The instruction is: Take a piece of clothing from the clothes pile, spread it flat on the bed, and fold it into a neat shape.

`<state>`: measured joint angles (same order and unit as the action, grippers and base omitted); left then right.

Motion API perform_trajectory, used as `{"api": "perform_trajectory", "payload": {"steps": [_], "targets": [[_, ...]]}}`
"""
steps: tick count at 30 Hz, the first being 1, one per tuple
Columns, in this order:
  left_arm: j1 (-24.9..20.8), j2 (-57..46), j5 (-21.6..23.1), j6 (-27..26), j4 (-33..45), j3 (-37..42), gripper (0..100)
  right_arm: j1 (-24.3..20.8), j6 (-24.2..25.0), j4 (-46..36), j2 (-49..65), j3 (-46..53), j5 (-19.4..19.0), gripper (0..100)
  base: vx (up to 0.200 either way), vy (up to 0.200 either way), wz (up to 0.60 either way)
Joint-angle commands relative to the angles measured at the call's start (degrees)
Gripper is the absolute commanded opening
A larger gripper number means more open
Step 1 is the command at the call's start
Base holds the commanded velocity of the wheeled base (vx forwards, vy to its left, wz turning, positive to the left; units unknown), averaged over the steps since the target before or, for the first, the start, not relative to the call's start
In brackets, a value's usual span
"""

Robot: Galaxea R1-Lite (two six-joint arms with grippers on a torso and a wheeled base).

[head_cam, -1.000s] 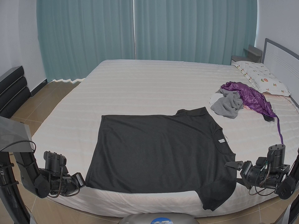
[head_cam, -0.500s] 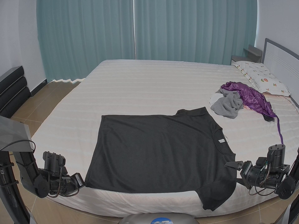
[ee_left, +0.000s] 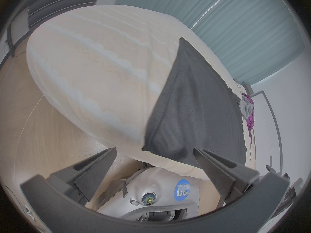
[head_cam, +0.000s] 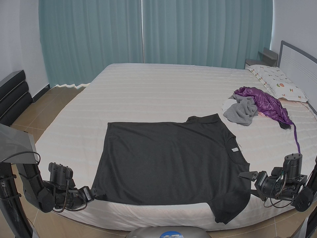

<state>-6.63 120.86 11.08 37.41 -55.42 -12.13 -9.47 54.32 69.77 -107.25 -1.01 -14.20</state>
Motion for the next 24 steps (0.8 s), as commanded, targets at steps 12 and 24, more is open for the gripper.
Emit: {"api": "perform_trajectory", "payload": {"steps": [12, 24], "targets": [[-3.2, 1.3, -0.1, 0.9, 0.7, -4.5, 100, -0.3, 0.0, -0.1, 0.1, 1.0, 0.1, 100, 0.0, 0.0, 0.0], [-2.4, 1.1, -0.5, 2.2, 0.3, -2.1, 0, -0.1, 0.0, 0.0, -0.1, 1.0, 0.1, 100, 0.0, 0.0, 0.0]]}}
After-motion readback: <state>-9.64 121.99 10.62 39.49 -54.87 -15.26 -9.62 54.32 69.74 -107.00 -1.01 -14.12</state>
